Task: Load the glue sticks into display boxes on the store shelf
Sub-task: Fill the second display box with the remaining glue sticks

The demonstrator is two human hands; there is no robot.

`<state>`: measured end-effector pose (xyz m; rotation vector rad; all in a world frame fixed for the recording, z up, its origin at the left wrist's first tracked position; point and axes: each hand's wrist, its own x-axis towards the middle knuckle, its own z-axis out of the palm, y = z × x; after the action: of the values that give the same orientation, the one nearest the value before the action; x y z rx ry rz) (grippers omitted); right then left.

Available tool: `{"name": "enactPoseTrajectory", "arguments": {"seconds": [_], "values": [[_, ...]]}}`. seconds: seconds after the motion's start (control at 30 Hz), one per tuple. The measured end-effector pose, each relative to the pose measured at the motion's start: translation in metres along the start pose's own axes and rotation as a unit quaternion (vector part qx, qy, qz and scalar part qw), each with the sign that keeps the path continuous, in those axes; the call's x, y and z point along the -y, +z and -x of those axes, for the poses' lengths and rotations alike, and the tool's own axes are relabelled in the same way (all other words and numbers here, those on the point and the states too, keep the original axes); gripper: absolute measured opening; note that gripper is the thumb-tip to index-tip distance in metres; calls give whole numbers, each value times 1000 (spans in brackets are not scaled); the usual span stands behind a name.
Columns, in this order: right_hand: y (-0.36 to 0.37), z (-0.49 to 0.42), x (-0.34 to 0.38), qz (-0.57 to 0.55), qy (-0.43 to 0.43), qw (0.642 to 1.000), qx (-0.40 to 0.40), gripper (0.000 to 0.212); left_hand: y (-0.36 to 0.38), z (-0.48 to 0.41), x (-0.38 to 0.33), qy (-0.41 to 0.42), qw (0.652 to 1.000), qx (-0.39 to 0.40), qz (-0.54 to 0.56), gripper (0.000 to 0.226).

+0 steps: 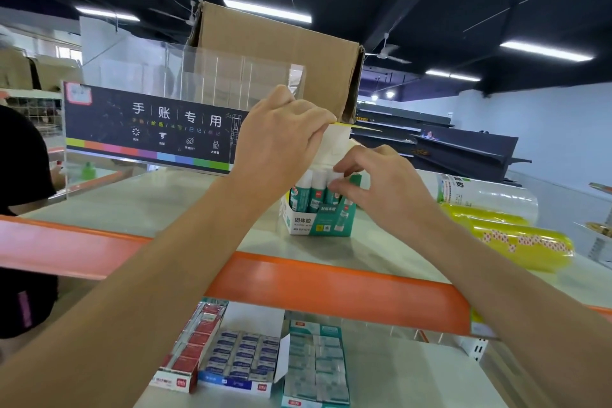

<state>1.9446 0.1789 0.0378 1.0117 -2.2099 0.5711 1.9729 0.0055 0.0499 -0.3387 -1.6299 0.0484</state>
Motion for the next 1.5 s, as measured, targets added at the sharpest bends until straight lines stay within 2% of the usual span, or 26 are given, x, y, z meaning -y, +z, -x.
{"name": "enactPoseTrajectory", "arguments": {"seconds": [0.33, 0.53, 0.73, 0.93, 1.17, 1.3, 1.5], "values": [[3, 1, -5, 49, -15, 999, 15, 26, 3, 1, 1, 5, 1000, -11, 8, 11], [-2, 3, -8, 8, -10, 1000, 7, 28, 0, 0, -2, 5, 1000, 11, 12, 12], [-26, 5, -20, -26, 41, 998, -27, 10, 1, 1, -7, 2, 999, 52, -4, 12], [-40, 7, -52, 73, 131, 982, 119, 18, 1, 0, -8, 34, 994, 103, -30, 13], [-42, 12, -74, 153, 183, 951, 196, 12, -3, 1, -11, 56, 990, 120, -48, 12], [-39, 13, -74, 210, 179, 940, 201, 15, 0, 2, -12, 68, 989, 121, -52, 10], [-27, 3, -75, 322, 154, 891, 280, 28, -1, 2, -10, 57, 990, 120, -56, 12]]}}
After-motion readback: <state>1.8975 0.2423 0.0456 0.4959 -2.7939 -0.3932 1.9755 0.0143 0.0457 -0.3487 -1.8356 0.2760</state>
